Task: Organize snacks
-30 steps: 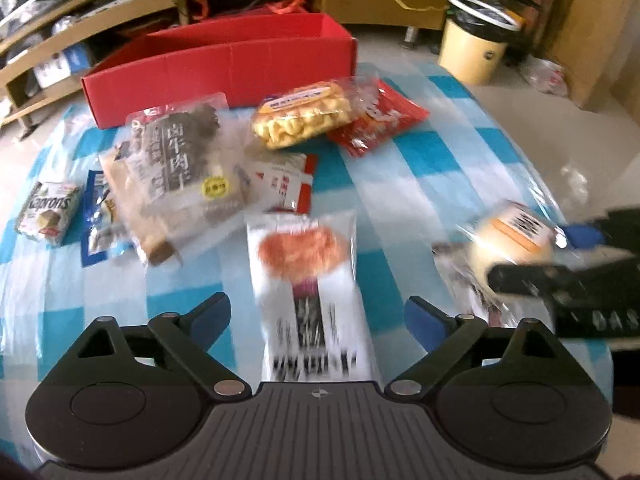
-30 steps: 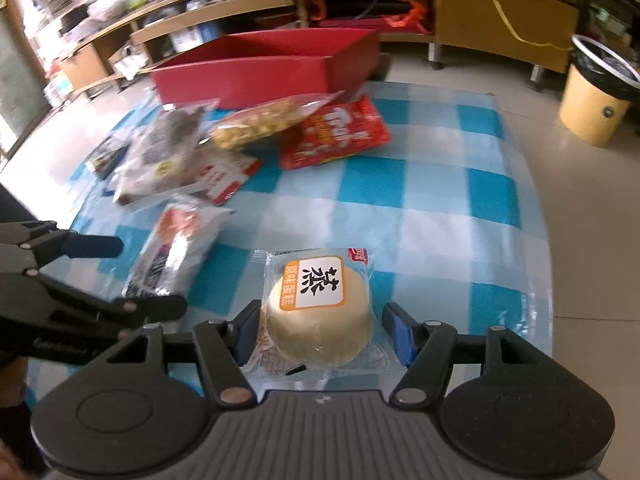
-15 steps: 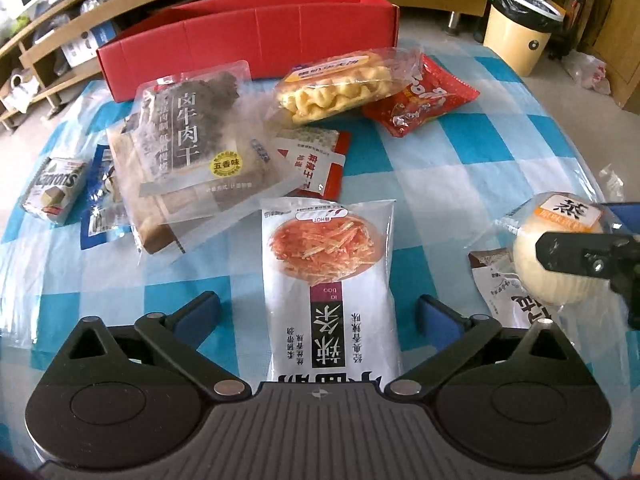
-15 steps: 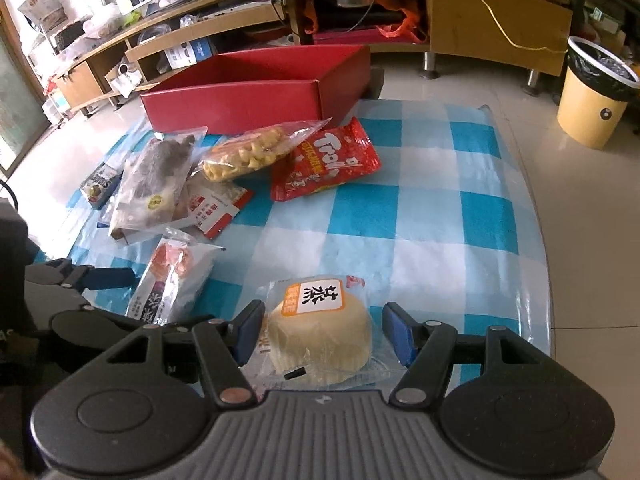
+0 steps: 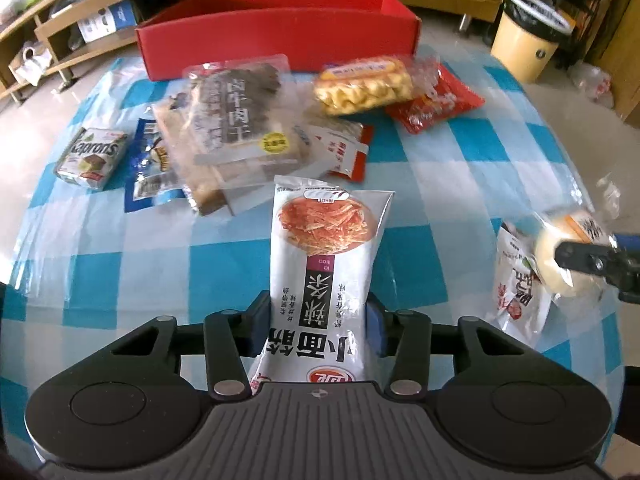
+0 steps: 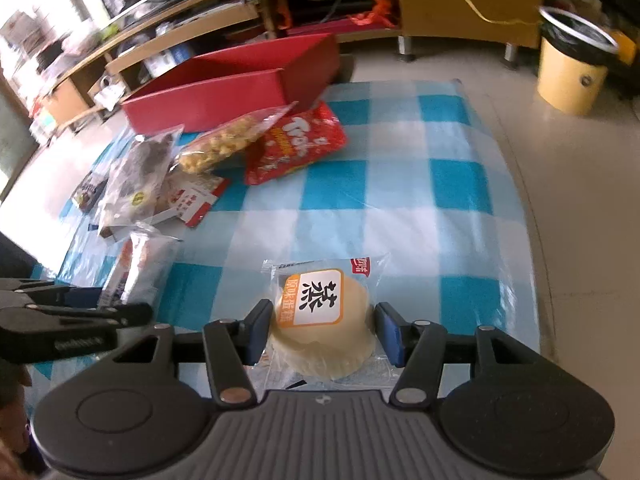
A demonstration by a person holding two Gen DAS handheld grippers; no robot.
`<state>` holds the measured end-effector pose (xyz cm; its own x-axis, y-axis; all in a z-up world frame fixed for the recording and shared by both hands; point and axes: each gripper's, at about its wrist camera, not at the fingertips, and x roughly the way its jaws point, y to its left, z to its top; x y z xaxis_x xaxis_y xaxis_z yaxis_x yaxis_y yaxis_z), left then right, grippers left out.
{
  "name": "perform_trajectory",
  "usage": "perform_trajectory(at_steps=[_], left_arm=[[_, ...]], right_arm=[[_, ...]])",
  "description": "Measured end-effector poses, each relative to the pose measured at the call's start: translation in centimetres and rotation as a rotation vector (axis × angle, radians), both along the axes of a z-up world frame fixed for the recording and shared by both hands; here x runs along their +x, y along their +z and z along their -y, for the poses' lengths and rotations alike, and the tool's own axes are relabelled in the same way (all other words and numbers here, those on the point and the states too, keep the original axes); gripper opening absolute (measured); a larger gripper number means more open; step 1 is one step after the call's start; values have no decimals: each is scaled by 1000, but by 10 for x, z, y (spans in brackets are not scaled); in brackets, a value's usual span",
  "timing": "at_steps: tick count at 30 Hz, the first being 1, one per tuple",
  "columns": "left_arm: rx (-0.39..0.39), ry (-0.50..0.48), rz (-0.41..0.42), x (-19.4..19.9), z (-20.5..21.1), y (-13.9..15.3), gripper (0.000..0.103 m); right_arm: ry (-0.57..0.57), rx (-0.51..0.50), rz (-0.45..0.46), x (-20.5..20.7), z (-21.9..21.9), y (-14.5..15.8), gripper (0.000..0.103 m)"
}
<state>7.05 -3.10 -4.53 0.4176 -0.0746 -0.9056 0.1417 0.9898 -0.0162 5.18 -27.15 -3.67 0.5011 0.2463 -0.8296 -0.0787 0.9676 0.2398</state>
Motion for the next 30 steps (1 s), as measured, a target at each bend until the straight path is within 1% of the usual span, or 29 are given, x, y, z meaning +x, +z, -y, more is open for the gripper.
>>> perform_trajectory(at_steps=[3, 5, 8, 10, 13, 15, 19, 22, 25, 27, 30], left_arm=[[-65, 14, -5, 2, -8, 8, 54], [-111, 6, 16, 1, -10, 20, 54], [-135, -10, 71, -3, -10, 40, 54], [-158, -5, 88, -1, -10, 47, 54], [-187, 13, 79, 6, -12, 48, 54], [-187, 18, 88, 11, -12, 50, 54], [-186, 28, 119, 25, -14, 55, 53], [-189, 36, 122, 38, -16, 56, 52], [-210, 54, 122, 50, -21, 57, 52], [-229, 57, 138, 57, -24, 63, 51], [-236, 50, 177, 67, -24, 75, 51]], right_arm=[[-29, 13, 4, -14, 4, 9, 54], [-31, -4, -1, -20, 0, 16, 53], [-3, -53, 5, -16, -12, 29, 53], [7, -61, 29, -10, -18, 38, 53], [18, -21, 75, -2, -22, 51, 53], [28, 18, 100, 7, -23, 54, 53], [51, 93, 127, 37, -26, 53, 53], [37, 137, 133, 57, -26, 49, 53], [33, 159, 134, 71, -26, 50, 53], [40, 171, 153, 76, -26, 56, 53], [39, 182, 183, 88, -27, 64, 53]])
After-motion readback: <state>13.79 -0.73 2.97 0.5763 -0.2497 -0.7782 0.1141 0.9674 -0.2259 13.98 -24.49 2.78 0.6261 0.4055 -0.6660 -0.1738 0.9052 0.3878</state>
